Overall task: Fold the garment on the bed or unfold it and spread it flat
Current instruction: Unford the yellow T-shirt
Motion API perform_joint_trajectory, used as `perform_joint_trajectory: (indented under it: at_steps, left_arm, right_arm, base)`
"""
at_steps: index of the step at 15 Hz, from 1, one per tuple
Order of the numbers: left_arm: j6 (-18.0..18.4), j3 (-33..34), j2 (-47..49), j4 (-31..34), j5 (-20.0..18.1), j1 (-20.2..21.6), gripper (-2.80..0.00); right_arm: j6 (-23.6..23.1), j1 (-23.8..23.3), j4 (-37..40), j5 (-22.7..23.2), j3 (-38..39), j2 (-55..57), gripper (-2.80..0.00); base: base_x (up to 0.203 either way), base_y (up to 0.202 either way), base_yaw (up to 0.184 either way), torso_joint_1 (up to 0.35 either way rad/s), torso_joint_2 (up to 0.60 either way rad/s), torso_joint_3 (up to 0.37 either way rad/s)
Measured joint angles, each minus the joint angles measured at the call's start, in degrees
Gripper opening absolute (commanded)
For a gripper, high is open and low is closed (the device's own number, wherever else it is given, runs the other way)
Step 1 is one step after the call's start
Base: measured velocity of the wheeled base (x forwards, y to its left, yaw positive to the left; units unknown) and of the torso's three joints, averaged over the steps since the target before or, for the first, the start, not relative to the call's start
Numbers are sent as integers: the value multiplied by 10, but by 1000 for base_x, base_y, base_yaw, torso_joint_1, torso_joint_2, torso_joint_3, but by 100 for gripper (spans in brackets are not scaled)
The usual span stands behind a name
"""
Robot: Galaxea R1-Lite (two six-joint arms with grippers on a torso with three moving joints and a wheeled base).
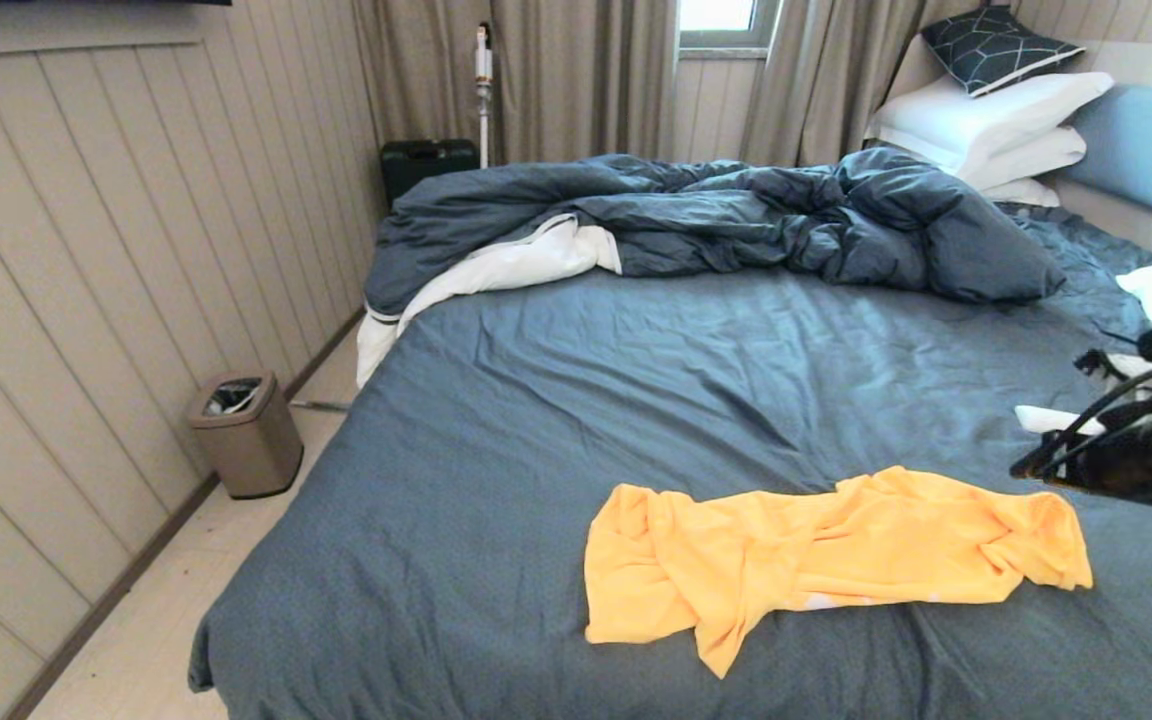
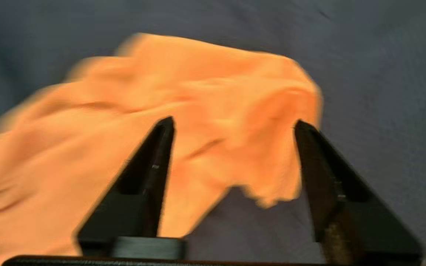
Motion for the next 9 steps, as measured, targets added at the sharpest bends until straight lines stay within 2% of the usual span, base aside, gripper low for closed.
perform_joint_trajectory:
  at_steps: [3,7,9]
  left_arm:
    - [0,0,0,0,0,0,-280]
    - [0,0,0,0,0,0,-280]
    - [0,0,0,1,0,0,-280]
  right_arm:
    - [9,64,37,5,3,-65,-280]
    - [38,235,170,0,-60,-125,-280]
    - [48,309,201,-23,-92,-128,-280]
  base:
    - [0,0,0,0,0,0]
    - [0,0,0,0,0,0]
    - [0,0,0,0,0,0]
